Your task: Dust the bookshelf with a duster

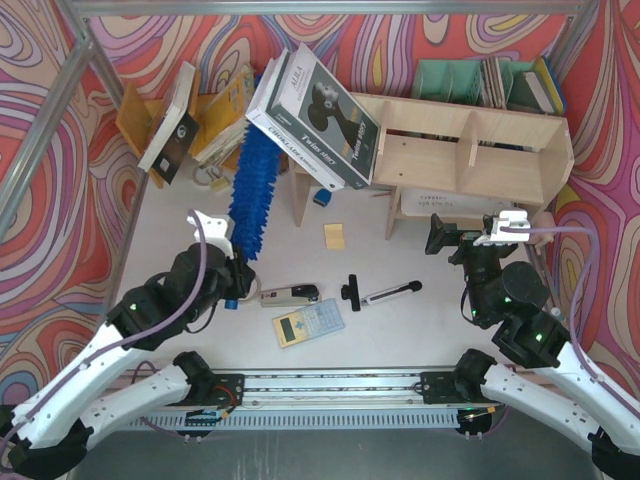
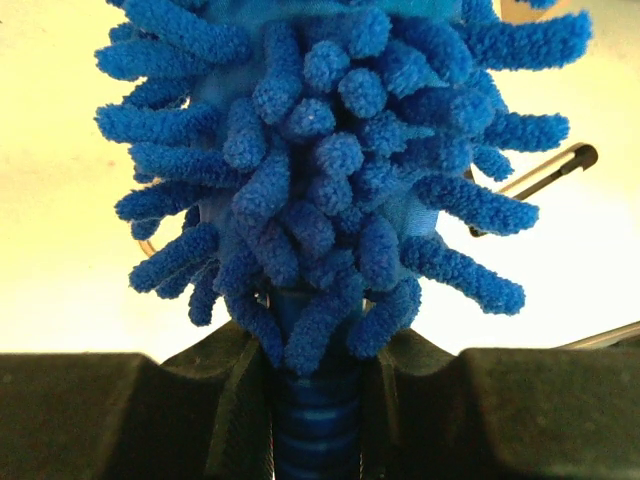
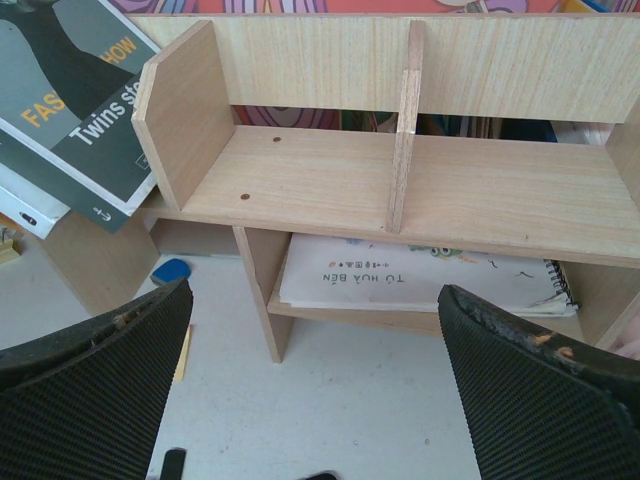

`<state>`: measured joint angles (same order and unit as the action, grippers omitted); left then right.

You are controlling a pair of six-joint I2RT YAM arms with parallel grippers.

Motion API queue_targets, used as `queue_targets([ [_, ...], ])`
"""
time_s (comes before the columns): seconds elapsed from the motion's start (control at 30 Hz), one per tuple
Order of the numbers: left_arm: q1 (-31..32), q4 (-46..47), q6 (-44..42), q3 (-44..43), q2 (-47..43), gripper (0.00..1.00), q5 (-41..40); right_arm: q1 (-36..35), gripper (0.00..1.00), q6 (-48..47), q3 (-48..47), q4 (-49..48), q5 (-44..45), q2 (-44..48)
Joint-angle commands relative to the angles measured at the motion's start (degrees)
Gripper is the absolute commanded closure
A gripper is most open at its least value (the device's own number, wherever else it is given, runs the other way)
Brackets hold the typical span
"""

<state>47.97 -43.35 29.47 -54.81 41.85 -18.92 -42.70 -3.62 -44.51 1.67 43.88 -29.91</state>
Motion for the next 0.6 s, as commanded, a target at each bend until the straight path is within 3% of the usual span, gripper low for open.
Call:
queue_targets([
  [0.0, -0.1, -1.0, -2.6, -3.3, -2.0, 1.0, -5.4, 0.0, 0.01, 0.1, -1.1, 0.3, 0.7, 0.1],
  [0.33, -0.1, -6.0, -5.1, -13.4, -2.8, 1.0, -26.1, 0.0, 0.01, 4.2, -2.9, 3.2, -0.6, -0.5],
  [0.43, -0.1, -3.8, -9.2, -16.3, -2.2, 1.0, -27.6, 0.0, 0.01, 7.6, -6.0, 6.5, -0.7, -1.9],
  [0.57, 0.0, 1.8, -15.3, -19.2, -0.5, 1.0, -23.1, 0.0, 0.01, 12.2, -11.4, 10.0, -2.4, -4.6],
])
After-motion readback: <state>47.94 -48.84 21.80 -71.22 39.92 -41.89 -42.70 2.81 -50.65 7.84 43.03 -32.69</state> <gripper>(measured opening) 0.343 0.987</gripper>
